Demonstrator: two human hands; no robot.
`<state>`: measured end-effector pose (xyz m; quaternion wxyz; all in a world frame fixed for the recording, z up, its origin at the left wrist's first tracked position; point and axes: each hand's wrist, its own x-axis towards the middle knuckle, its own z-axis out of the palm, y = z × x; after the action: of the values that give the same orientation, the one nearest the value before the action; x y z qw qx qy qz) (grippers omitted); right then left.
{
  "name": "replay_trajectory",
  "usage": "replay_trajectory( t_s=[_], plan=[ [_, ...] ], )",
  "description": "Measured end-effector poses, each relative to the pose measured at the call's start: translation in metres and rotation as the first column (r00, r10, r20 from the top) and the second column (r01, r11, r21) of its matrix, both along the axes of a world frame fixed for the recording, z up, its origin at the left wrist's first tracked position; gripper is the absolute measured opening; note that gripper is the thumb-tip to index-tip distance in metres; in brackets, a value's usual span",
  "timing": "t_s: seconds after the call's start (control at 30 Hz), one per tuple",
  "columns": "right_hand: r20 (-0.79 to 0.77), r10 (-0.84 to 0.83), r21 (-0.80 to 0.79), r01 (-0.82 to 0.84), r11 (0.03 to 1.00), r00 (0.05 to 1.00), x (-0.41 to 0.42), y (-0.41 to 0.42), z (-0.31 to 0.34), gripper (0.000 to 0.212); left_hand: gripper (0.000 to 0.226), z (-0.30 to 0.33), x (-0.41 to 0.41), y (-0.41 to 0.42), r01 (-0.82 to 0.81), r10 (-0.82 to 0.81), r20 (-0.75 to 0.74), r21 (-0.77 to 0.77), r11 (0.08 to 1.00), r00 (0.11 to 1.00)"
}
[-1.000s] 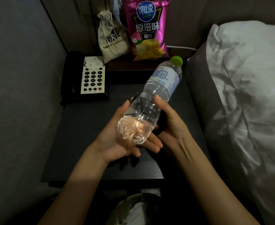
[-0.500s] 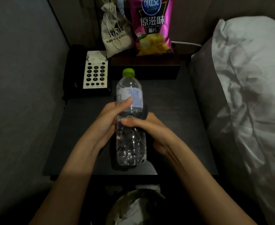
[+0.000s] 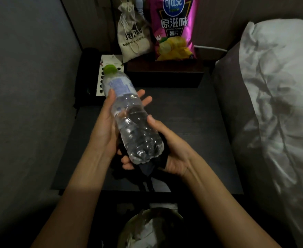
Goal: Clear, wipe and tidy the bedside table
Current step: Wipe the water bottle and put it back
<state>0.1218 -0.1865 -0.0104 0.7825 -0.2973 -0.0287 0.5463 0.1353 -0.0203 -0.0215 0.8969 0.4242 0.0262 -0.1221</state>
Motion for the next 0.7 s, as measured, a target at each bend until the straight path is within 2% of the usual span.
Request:
replay_trajectory(
  t_s=[0.13,0.27,0.4,0.5,0.6,0.7],
  plan=[
    [0.058,0.025,-0.081,-0.02,0.997,0.998,0.004,0.001,0.001,0.065,0.054,0.0,-0.001,0.001,-0.128,0.13,0.041,-0.055,0.99,0.991],
    [0.149,0.02,-0.218,0.014,0.976,0.989,0.009,-0.004,0.001,0.065,0.06,0.004,-0.002,-0.007,-0.235,0.238,0.042,-0.062,0.97,0.97],
    [0.277,-0.007,-0.327,0.101,0.94,0.961,0.013,-0.013,-0.001,0.072,0.059,0.005,-0.004,-0.007,-0.265,0.265,0.018,0.068,0.962,0.964],
    [0.366,-0.082,-0.433,0.248,0.867,0.927,0.011,-0.017,-0.004,0.059,0.06,0.003,-0.004,-0.009,-0.287,0.293,-0.04,0.122,0.95,0.955],
    [0.46,-0.203,-0.538,0.453,0.71,0.864,0.018,-0.021,-0.013,0.053,0.06,0.004,-0.004,-0.013,-0.291,0.295,-0.067,0.066,0.955,0.953],
    [0.448,-0.446,-0.444,0.626,0.642,0.775,0.028,-0.03,-0.01,0.036,0.065,0.008,-0.003,-0.016,-0.212,0.207,-0.097,-0.042,0.976,0.974]
  ],
)
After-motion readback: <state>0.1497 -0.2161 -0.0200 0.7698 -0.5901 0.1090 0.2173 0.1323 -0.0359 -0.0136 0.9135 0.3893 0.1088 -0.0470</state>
